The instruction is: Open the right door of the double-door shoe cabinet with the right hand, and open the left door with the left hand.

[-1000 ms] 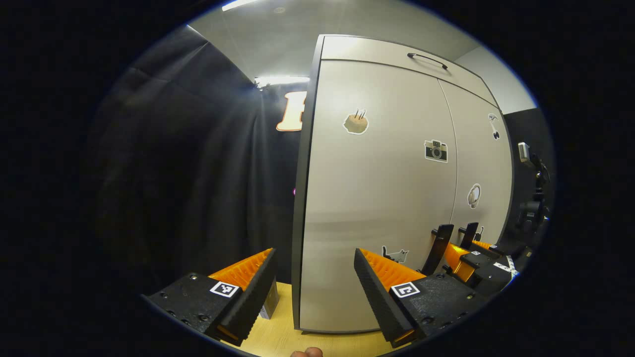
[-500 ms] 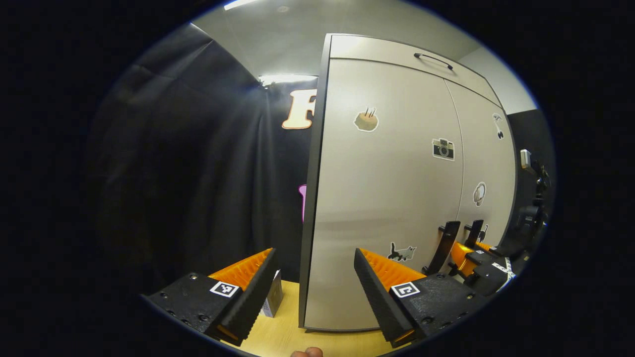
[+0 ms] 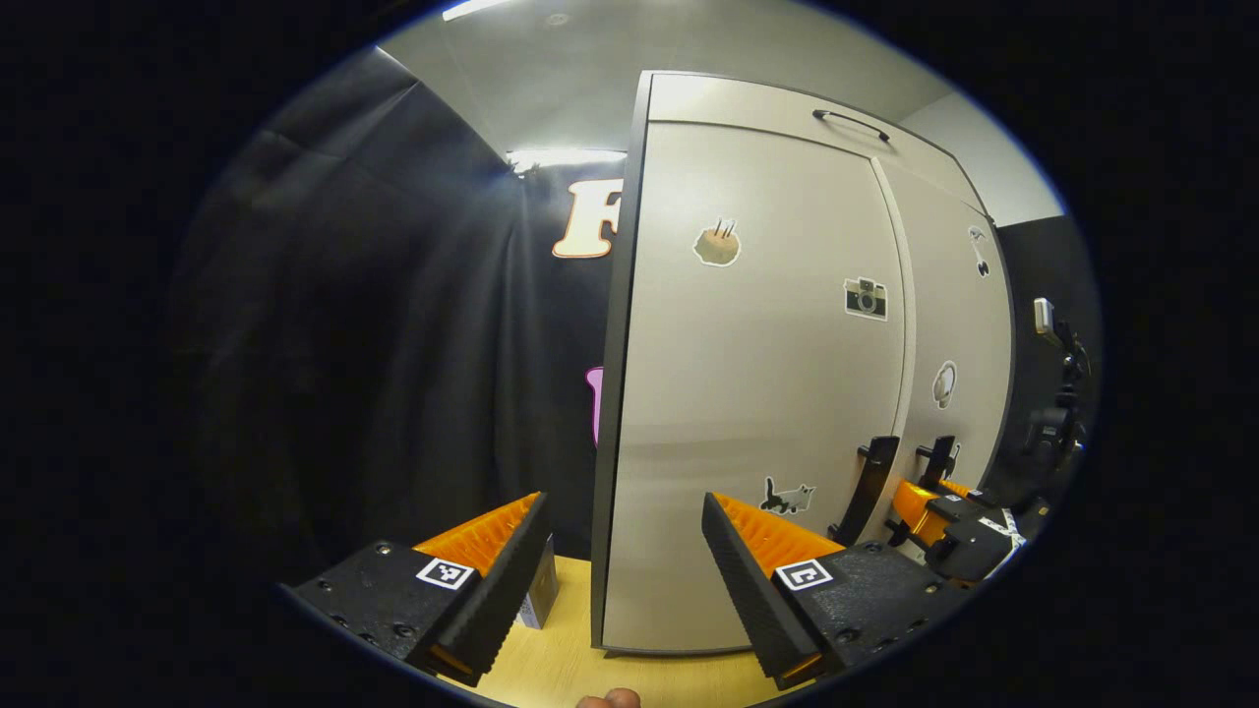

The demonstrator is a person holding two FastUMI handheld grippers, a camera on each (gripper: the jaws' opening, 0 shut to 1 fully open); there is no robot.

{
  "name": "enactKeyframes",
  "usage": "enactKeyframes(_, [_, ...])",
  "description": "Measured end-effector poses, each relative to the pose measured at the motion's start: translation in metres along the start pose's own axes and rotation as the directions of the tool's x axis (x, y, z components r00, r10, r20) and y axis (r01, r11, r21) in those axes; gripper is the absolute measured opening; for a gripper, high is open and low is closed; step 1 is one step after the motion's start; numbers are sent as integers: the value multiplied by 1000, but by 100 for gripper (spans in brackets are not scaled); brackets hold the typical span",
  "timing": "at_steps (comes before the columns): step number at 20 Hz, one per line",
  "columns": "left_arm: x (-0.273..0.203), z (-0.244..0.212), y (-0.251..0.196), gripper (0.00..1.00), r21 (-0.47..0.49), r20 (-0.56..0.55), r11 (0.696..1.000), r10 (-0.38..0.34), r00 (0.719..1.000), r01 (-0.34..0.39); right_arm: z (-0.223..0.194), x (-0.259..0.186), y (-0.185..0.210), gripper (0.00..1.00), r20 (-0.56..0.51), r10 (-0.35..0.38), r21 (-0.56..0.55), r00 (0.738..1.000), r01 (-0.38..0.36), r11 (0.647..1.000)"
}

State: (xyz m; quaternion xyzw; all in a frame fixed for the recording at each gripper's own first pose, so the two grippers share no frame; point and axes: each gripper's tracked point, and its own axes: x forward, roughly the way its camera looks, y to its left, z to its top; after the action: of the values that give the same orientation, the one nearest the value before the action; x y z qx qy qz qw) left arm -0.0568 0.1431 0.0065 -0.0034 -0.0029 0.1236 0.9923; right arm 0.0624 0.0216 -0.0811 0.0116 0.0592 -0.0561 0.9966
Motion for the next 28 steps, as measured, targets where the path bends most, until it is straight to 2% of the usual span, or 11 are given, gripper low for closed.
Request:
enactKeyframes(3, [-4, 1, -2, 95, 5, 3, 1000, -9, 1000, 9, 0, -3, -1, 22, -2, -2, 3, 1000, 2, 1000])
enactKeyframes(6, [-5, 2, -7, 95, 4, 2, 999, -33, 999, 33, 0, -10, -5, 24, -1, 7, 6, 1000, -7, 1000])
enactKeyframes(9, [-5, 0, -20, 92, 6, -1, 997, -72, 997, 72, 2, -18, -8, 24, 7, -8, 3, 1000, 8, 1000])
enactKeyframes(11, [-4, -1, -28, 96, 8, -6, 995, -100, 995, 101, 4, -24, -11, 21, 7, -14, 11, 1000, 14, 1000])
enactKeyframes(12, [-4, -1, -33, 92, 10, -9, 993, -114, 993, 114, 5, -26, -12, 24, 7, -18, 16, 1000, 17, 1000])
enactKeyframes(13, [-4, -2, -37, 96, 13, -10, 992, -127, 992, 127, 5, -28, -14, 24, 8, -22, 21, 1000, 22, 1000])
enactKeyframes(16, [-1, -4, -48, 96, 20, -17, 986, -165, 986, 166, 6, -35, -19, 24, 16, -44, 25, 999, 44, 999])
enactKeyframes(18, [0, -5, -58, 92, 20, -25, 980, -196, 980, 196, 6, -41, -23, 24, 18, -56, 26, 998, 56, 998])
enactKeyframes(20, [3, -8, -69, 96, 23, -33, 972, -231, 972, 232, 6, -47, -27, 22, 20, -68, 33, 997, 68, 997])
enactKeyframes(28, [10, -18, -120, 96, 31, -45, 935, -351, 935, 352, 4, -64, -41, 24, 27, -97, 44, 995, 95, 994])
